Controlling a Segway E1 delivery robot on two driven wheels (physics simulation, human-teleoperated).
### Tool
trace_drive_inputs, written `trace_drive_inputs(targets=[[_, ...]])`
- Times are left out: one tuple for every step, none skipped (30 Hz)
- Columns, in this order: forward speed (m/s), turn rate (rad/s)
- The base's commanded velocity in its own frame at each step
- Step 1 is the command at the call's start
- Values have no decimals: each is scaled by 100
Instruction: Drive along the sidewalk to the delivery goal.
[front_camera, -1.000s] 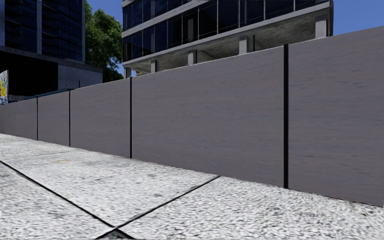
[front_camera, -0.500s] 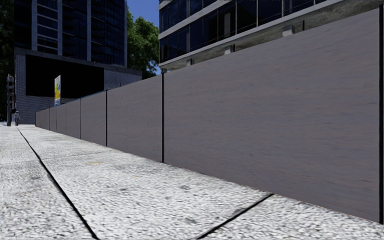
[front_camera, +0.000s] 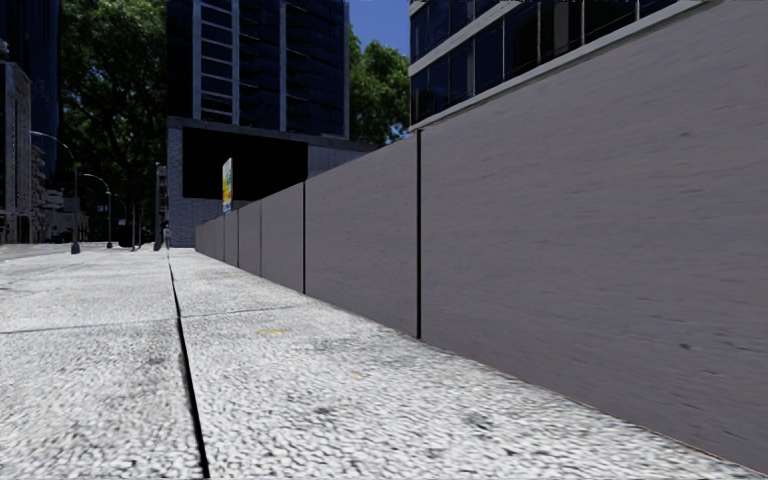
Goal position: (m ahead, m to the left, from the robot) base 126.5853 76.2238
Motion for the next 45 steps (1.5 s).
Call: trace_drive_inputs(targets=[[106,65],[106,65],[106,65],[106,65],[106,65],[106,65],[106,65],[106,65],[106,65],[106,65],[106,65],[106,65],[106,65],[106,65],[106,65],[106,65],[106,65],[106,65],[106,65],[106,65],[106,65],[106,65],[106,65],[106,65],[106,65],[106,65],[106,65],[106,65],[106,62],[106,56],[106,51],[106,43],[106,43],[106,25],[108,0],[108,0],[110,0],[110,0],[114,0],[116,0],[119,0],[124,0],[124,0],[135,0],[148,0]])
